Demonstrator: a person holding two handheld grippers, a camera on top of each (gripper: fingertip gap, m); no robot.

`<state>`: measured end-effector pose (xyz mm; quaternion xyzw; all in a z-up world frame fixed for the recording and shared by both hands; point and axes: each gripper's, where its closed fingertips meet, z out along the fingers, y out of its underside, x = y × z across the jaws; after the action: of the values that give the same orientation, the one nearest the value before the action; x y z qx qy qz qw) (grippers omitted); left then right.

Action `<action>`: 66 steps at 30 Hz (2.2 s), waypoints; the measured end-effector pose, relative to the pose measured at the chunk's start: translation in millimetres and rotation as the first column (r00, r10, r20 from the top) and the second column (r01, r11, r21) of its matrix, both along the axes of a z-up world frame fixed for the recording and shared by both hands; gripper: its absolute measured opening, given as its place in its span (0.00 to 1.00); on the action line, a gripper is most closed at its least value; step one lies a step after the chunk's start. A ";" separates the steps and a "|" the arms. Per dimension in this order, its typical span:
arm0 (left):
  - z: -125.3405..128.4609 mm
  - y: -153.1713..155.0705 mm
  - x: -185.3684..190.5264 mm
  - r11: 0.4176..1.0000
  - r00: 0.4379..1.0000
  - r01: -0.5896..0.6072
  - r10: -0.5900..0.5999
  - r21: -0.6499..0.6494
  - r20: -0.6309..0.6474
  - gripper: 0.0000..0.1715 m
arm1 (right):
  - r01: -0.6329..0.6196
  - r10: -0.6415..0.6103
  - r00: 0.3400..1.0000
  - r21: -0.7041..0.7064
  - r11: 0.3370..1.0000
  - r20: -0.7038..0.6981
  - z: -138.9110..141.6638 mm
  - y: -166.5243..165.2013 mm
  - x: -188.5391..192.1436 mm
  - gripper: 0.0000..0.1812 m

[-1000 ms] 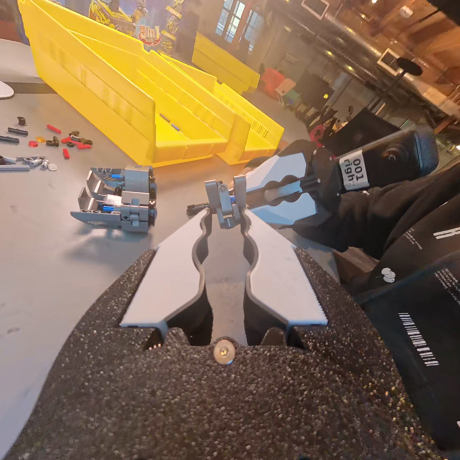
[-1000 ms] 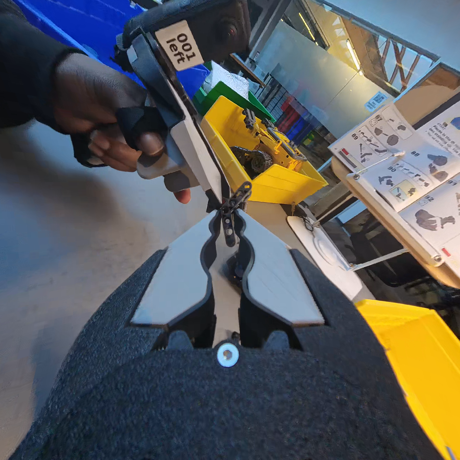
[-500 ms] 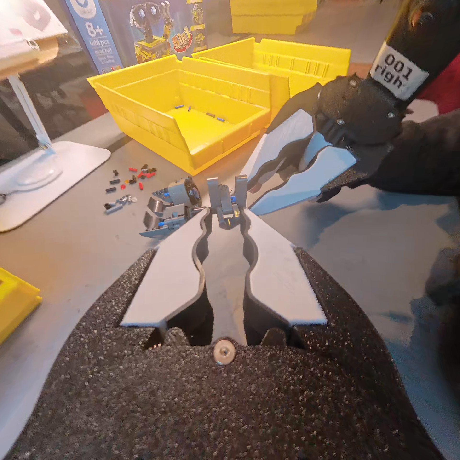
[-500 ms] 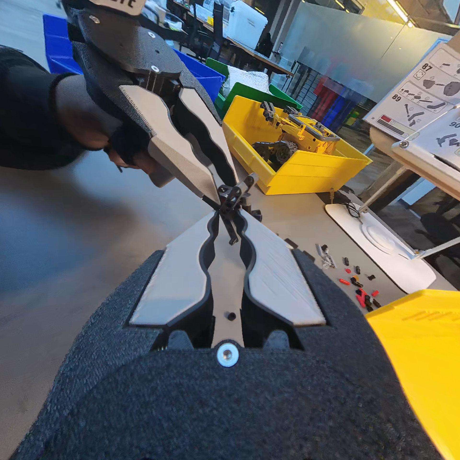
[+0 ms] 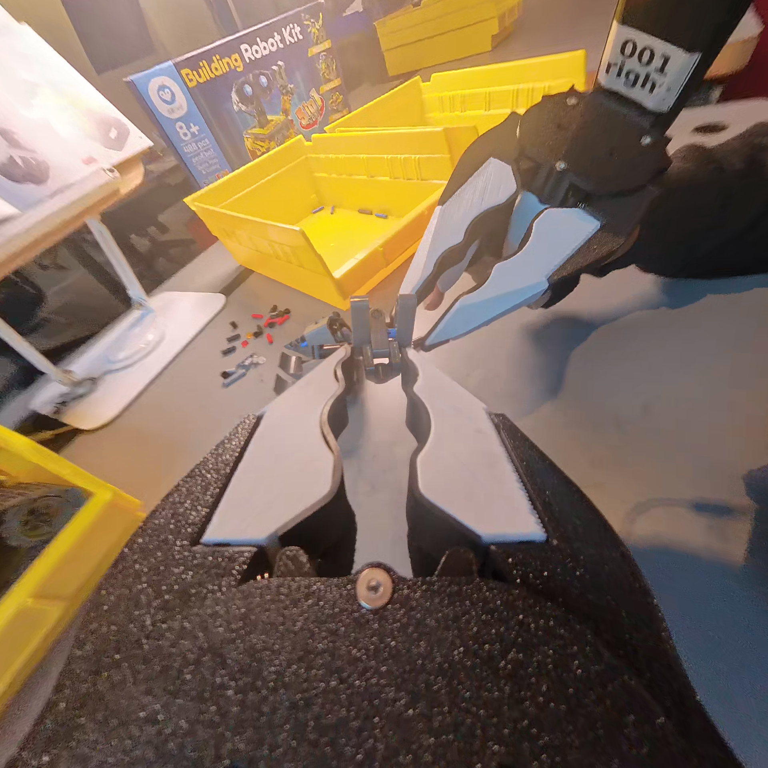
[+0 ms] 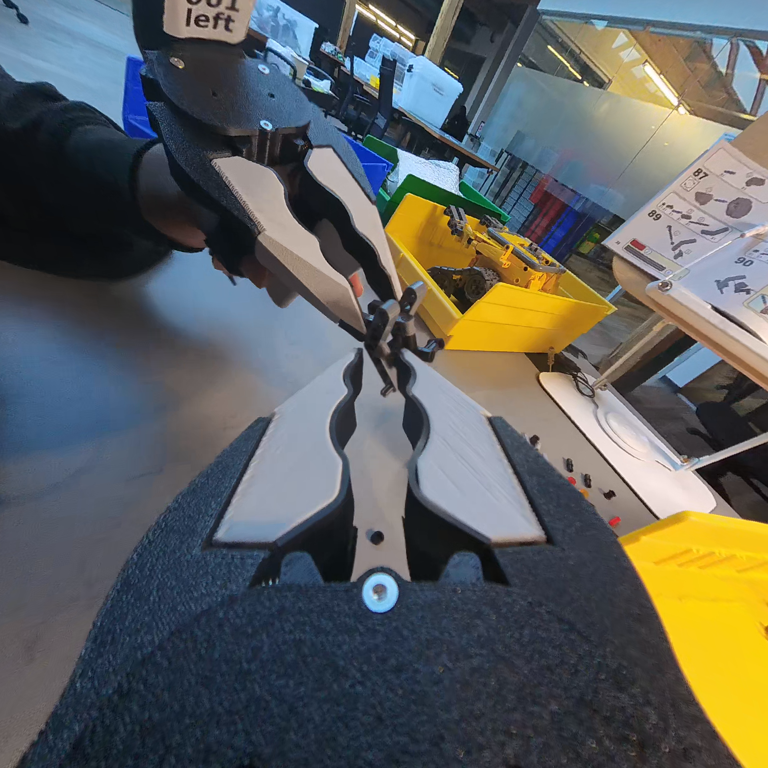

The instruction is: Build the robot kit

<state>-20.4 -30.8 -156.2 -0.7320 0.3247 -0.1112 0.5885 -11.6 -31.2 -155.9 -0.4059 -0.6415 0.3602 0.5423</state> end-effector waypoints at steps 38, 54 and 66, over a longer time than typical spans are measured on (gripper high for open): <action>3.8 -7.1 4.9 0.728 0.415 0.589 0.101 -0.351 0.904 0.12 | -0.040 0.038 0.999 -0.132 0.990 -0.014 6.4 -6.1 -0.1 0.17; -3.3 -4.1 5.0 0.729 0.429 0.574 0.121 -0.374 0.895 0.13 | 0.042 -0.041 0.999 -0.053 0.998 0.026 -1.9 1.9 -3.7 0.09; -9.6 -2.7 5.9 0.789 0.583 0.474 0.053 -0.392 0.811 0.14 | 0.085 -0.084 0.996 -0.032 0.996 0.030 -1.9 7.9 -3.1 0.09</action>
<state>-14.5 -33.5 -165.8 -0.6999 0.0723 -0.5858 0.4021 -14.7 -23.3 -157.9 -0.4467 -0.6254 0.3418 0.5408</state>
